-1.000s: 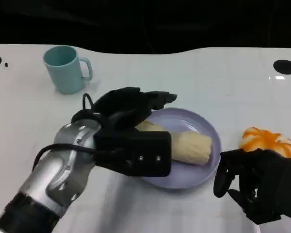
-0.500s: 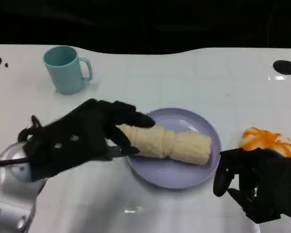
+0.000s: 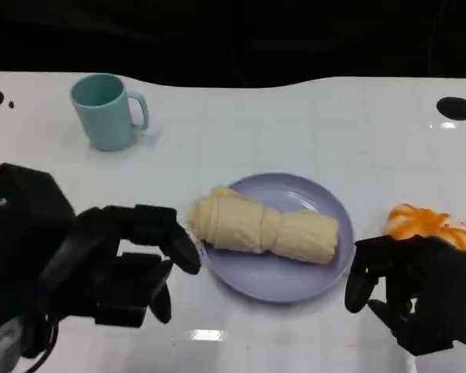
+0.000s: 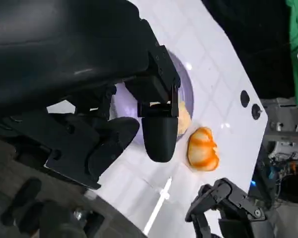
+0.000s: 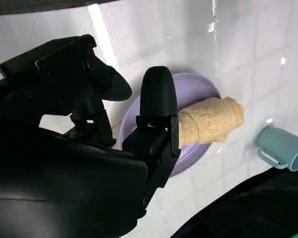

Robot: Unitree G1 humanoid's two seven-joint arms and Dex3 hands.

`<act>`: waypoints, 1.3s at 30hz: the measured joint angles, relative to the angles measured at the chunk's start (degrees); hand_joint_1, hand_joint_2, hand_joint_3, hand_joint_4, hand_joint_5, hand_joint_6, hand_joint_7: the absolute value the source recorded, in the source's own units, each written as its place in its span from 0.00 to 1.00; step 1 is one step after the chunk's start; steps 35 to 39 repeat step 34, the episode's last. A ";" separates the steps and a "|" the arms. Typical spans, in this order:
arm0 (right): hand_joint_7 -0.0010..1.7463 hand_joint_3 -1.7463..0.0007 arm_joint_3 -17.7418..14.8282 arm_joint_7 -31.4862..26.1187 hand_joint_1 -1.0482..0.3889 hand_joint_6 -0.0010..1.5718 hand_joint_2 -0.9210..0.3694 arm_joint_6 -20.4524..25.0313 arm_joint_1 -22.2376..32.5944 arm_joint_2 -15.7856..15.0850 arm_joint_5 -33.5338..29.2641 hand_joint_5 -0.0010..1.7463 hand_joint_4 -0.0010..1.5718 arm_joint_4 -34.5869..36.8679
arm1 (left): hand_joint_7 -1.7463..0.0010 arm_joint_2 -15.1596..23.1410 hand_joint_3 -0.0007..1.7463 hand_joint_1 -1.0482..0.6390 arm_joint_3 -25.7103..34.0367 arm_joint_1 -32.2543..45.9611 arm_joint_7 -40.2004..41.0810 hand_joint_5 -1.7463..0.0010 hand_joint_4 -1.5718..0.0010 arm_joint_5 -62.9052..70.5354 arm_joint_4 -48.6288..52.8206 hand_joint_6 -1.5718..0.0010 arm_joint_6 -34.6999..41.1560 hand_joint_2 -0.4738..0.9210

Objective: Grasp the towel on the left side of the plate with the left hand and place it into the plate.

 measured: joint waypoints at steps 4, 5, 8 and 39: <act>0.81 0.40 -1.15 0.04 0.73 0.45 0.26 -2.15 0.39 -0.31 0.28 1.00 0.46 1.00 | 0.13 -1.98 0.75 0.56 1.66 1.92 2.42 0.00 0.49 -3.28 0.04 0.52 3.07 0.69; 0.81 0.40 -1.21 0.09 0.73 0.44 0.26 -2.32 0.62 -0.32 0.36 0.99 0.45 1.12 | 0.11 -2.31 0.74 0.56 1.83 1.98 2.92 0.00 0.49 -3.92 0.23 0.53 3.41 0.69; 0.81 0.40 -1.46 0.16 0.73 0.44 0.26 -2.57 1.30 -0.41 0.43 0.99 0.45 1.16 | 0.09 -2.28 0.74 0.56 1.74 1.90 3.62 0.00 0.49 -4.97 1.35 0.55 3.45 0.70; 0.81 0.39 -2.32 0.18 0.74 0.44 0.26 -3.97 1.47 -0.71 0.38 0.99 0.45 2.13 | 0.11 3.68 0.72 0.57 -3.10 1.13 2.90 0.00 0.51 -5.17 8.20 0.55 -3.41 0.70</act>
